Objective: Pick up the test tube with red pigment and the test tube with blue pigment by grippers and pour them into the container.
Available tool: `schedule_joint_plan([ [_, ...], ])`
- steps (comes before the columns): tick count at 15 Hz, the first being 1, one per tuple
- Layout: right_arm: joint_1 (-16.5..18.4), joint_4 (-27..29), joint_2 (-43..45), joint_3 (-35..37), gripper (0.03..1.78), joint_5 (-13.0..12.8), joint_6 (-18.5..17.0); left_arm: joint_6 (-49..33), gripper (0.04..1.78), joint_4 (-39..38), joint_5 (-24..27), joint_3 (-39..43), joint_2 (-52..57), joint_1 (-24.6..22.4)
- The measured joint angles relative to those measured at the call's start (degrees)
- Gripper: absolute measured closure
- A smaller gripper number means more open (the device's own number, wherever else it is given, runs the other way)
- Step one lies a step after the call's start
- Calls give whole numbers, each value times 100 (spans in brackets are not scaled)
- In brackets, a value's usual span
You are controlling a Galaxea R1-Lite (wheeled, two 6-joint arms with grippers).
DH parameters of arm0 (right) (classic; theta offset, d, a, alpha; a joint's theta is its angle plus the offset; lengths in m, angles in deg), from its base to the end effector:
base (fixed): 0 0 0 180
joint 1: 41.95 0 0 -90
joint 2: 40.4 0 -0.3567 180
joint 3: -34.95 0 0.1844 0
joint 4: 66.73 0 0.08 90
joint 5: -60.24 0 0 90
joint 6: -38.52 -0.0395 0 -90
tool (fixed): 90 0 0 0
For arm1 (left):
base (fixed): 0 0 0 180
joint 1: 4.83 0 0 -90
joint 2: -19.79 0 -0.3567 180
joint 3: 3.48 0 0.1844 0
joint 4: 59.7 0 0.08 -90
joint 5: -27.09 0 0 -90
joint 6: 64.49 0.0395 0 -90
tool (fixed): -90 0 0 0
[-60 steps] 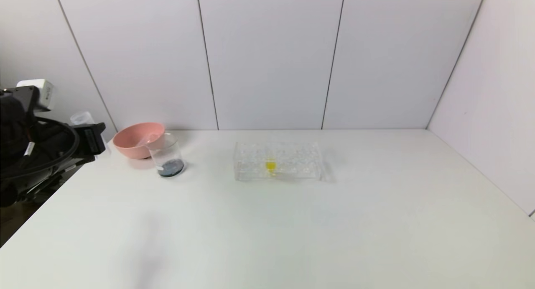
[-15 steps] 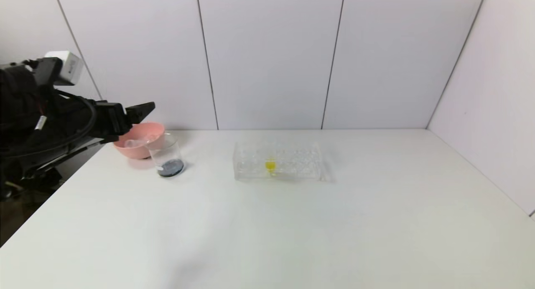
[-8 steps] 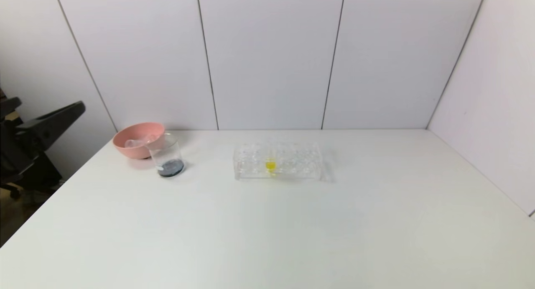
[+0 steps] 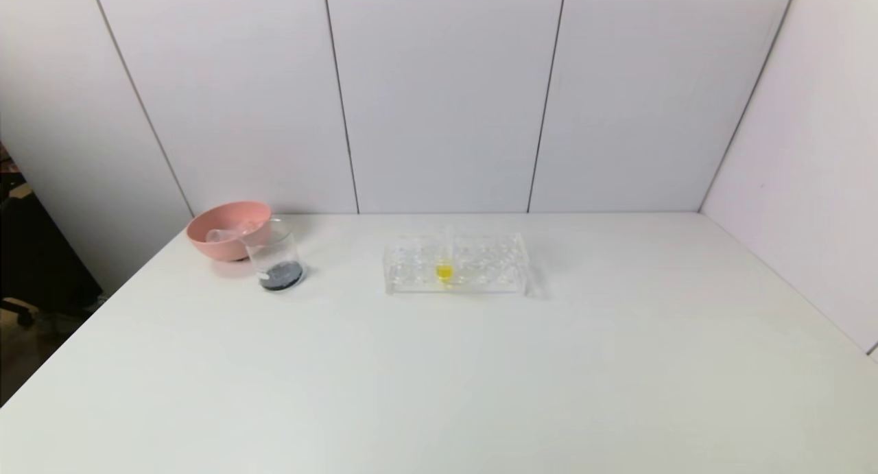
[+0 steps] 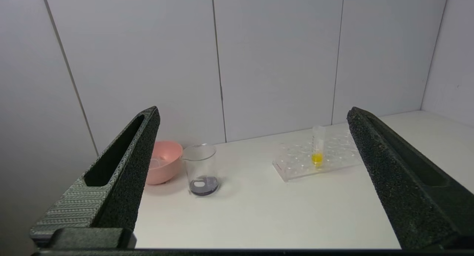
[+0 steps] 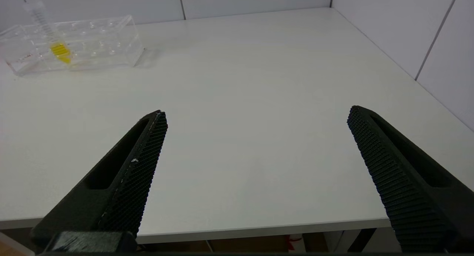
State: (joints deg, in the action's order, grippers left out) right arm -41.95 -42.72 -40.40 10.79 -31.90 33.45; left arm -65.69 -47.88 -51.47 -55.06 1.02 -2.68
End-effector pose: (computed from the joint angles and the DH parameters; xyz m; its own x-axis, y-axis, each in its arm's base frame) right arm -0.0690 -0.0015 0.0758 0.9993 -0.0373 0.0026 0.0370 0.9954 0.0885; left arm -0.0722 -0.0051 0.2572 0.9070 -0.2325 0.3511 0.2293 0.9720 0.0515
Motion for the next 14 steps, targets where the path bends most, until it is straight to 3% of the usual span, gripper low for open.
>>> schedule_joint_plan([
  [3,0,0,0,0,4,-2,0,28,6,583,44,160,1034,-107],
  [5,0,0,0,0,4,-2,0,96,6,742,-196,449,1519,-141],
  [10,2,0,0,0,4,-2,0,244,6,456,-1251,2172,1858,-162],
  [14,5,0,0,0,4,-5,0,183,6,1364,-1281,2654,1886,-171],
])
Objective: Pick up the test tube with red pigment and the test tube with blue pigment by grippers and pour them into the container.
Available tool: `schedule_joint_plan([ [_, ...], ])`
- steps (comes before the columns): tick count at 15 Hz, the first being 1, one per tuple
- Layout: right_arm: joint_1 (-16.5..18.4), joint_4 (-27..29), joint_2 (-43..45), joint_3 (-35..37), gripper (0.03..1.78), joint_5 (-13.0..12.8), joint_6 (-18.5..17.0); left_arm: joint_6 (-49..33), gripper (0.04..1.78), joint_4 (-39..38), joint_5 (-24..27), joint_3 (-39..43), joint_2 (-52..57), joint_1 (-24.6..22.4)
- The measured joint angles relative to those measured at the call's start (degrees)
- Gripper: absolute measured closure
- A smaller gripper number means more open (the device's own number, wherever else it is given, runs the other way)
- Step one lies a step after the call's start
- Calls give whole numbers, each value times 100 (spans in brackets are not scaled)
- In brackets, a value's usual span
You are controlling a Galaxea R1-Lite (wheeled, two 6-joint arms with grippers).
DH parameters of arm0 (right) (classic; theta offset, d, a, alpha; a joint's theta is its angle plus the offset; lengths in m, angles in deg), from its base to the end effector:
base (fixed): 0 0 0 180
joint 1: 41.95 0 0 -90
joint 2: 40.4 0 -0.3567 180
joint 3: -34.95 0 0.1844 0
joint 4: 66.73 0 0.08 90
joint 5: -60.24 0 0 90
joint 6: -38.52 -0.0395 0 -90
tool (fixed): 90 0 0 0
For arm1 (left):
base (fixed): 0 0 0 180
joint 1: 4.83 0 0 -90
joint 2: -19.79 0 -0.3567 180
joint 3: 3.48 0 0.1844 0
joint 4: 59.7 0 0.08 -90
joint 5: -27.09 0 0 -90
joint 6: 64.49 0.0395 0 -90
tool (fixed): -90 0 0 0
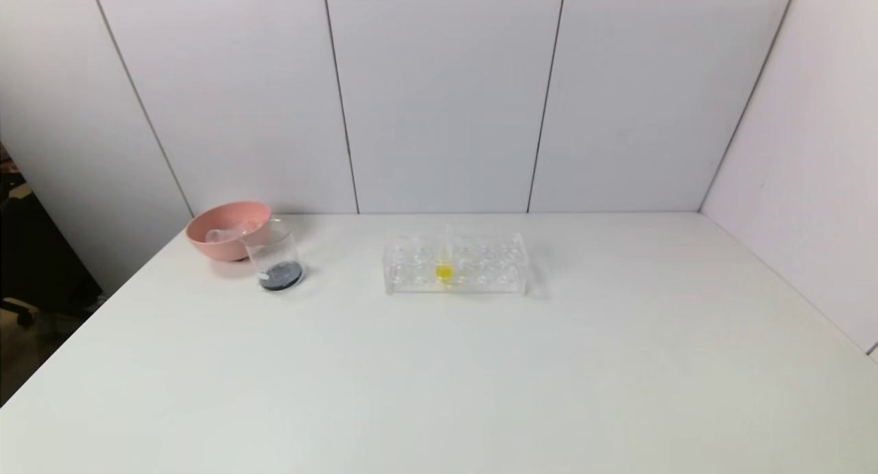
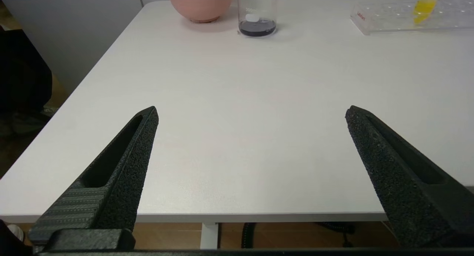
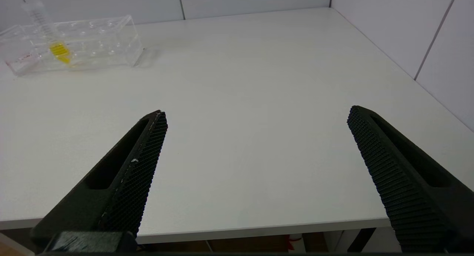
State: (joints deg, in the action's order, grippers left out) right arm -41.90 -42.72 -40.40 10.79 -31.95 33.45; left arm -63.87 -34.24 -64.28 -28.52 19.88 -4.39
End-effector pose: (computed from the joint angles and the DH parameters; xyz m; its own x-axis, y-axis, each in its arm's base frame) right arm -0.0690 -0.0014 0.0758 0.9992 -0.0391 0.0026 0.0387 0.9953 0.0885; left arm -0.0703 0.0015 0.0771 0.9999 0.0162 -0.0058 -0.0162 0.9998 0.0110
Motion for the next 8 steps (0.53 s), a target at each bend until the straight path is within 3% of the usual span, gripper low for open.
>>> schedule_joint_plan([
  [8,-5,-2,0,0,4,2,-27,-557,6,-206,-7,59,0,2],
])
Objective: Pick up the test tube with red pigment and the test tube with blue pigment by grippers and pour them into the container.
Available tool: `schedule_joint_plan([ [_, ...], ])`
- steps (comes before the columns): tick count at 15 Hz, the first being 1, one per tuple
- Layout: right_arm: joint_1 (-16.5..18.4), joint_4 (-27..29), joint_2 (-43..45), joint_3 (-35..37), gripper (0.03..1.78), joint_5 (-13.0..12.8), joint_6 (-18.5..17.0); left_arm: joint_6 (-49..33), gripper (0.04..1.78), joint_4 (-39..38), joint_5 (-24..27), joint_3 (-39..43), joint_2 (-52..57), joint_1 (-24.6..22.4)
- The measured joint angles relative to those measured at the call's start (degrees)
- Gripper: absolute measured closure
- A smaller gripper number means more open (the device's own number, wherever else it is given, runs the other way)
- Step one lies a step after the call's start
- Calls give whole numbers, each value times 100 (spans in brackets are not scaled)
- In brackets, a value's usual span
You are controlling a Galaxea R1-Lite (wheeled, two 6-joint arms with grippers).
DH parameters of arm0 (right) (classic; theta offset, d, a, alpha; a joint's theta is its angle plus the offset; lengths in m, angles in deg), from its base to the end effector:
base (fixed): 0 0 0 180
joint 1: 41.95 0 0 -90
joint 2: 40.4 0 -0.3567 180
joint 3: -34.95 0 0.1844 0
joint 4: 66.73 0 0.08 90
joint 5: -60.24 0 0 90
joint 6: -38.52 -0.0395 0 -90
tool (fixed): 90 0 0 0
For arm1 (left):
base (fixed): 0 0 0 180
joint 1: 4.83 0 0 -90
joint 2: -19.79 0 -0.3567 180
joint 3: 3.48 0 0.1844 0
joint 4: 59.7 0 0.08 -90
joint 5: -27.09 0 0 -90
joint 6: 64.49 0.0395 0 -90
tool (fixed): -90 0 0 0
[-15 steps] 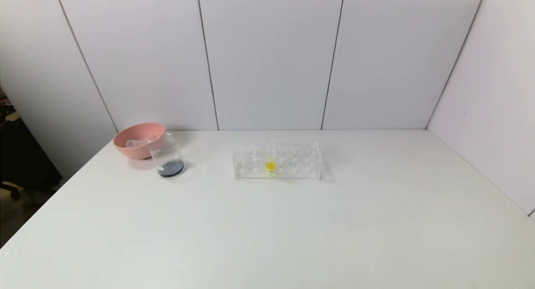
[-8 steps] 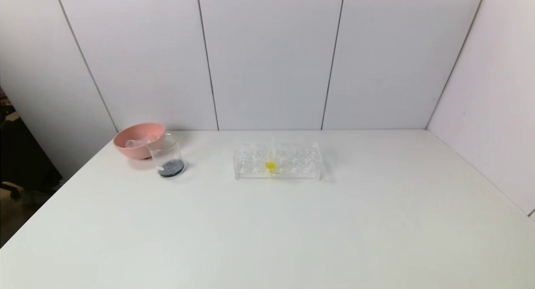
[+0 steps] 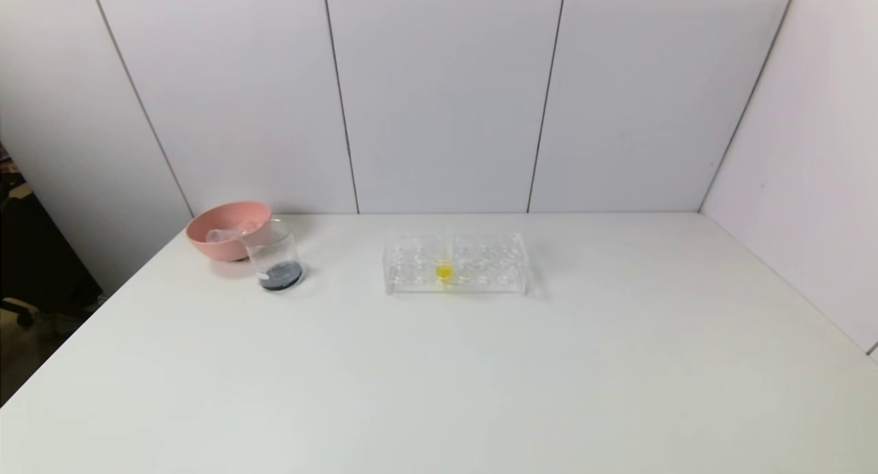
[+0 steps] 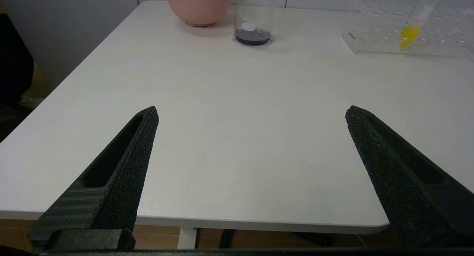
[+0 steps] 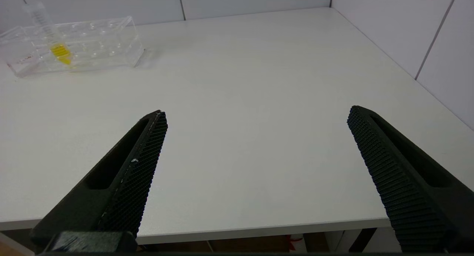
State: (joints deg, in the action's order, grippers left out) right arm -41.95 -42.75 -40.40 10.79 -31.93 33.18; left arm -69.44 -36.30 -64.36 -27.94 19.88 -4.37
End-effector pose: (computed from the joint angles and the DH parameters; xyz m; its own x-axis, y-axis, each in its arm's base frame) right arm -0.0690 -0.0015 0.0758 0.9993 -0.0379 0.0031 0.0374 0.9949 0.0932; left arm -0.0695 0.0016 0.0785 0.9996 0.0173 0.0201 -0.0155 0.9961 -0.0868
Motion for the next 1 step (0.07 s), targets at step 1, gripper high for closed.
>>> schedule_joint_plan([
  [1,0,-2,0,0,4,-2,0,-15,6,-13,-15,11,0,0],
])
